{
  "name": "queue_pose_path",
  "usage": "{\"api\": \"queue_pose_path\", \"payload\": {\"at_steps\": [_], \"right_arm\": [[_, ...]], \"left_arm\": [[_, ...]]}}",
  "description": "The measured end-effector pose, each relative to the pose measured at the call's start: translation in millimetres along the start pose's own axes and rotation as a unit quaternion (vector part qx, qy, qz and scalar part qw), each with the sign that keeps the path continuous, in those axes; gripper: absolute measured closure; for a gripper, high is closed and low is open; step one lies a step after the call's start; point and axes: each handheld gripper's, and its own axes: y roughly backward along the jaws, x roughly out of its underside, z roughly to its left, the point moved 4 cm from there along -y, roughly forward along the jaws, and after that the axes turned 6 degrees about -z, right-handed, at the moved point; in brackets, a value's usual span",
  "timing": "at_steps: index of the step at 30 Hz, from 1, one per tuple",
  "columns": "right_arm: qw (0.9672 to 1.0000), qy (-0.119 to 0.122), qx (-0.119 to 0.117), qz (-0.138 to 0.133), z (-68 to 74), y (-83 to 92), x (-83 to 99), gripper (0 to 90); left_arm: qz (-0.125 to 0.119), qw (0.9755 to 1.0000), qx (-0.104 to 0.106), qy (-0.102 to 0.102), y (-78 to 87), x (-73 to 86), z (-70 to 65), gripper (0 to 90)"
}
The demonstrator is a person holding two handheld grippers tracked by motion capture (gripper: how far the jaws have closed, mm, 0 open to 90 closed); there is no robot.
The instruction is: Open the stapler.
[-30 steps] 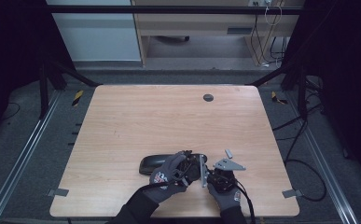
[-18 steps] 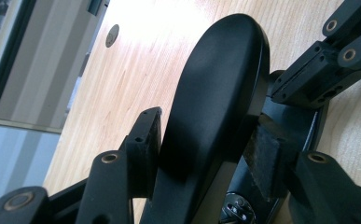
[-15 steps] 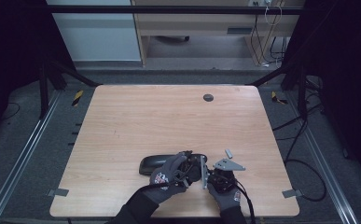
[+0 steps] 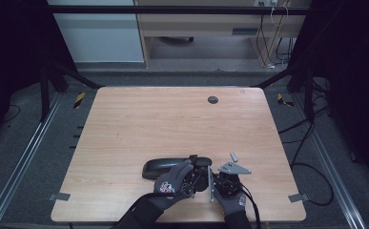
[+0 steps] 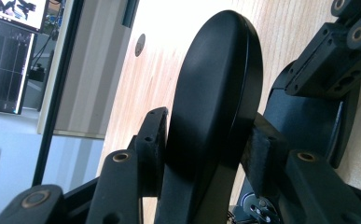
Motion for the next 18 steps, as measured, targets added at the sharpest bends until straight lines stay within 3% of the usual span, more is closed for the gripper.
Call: {"api": "queue_pose_path", "payload": {"at_steps": [3,8,9,10,11,12,14,18], "right_arm": [[1.0,0.001,0.001,0.0,0.1,0.0,0.1,90.0],[1.0,-0.001,0.0,0.0,0.0,0.0,0.1,90.0],[1.0,-0.003,-0.002,0.0,0.0,0.2,0.1,90.0],[1.0,-0.003,-0.002,0.0,0.0,0.2,0.1,90.0],[1.0,-0.002,0.001,-0.001,-0.4,0.2,0.2,90.0],[1.0,-0.004,0.001,-0.002,-1.2,0.3,0.2,90.0],[0.9999,-0.01,-0.001,-0.001,-1.8,0.4,0.0,90.0],[0.9999,-0.011,0.0,-0.002,-0.9,0.3,-0.2,90.0]], "left_arm": [[0.004,0.9999,0.015,0.005,1.2,-0.3,2.6,54.3],[0.006,0.9998,0.017,0.008,1.9,-0.2,3.6,54.2],[0.003,0.9999,-0.007,0.014,5.4,-0.5,7.4,54.2],[0.003,0.9999,-0.007,0.014,5.4,-0.5,7.4,55.6],[-0.016,0.9969,-0.027,0.071,22.8,1.8,32.6,56.2],[-0.019,0.9965,-0.019,0.079,31.2,5.2,44.4,56.8],[-0.036,0.9947,-0.016,0.095,41.6,10.9,55.2,57.7],[-0.046,0.9932,-0.016,0.106,41.8,12.2,54.7,57.2]]}}
